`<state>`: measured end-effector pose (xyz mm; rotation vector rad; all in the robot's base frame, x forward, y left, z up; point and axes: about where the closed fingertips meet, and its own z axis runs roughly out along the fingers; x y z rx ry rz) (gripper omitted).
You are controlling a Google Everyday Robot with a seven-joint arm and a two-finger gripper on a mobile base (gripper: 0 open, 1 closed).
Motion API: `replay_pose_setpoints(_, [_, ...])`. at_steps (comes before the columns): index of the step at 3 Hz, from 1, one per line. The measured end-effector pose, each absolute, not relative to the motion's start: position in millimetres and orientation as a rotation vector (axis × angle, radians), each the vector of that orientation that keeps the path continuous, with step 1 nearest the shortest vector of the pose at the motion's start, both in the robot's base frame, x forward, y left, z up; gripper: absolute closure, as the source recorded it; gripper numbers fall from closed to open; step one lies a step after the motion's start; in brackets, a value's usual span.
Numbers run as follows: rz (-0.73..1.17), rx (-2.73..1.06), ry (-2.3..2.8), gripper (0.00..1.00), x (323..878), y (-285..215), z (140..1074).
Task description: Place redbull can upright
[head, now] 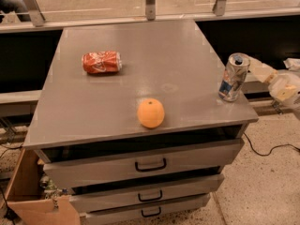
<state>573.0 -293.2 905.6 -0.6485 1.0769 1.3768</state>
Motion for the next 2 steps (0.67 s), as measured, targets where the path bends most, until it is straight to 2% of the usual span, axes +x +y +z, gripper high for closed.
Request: replay_pose_setpoints(2, [1.215, -0.698, 1.185, 0.0, 558.1, -361.8, 961.6])
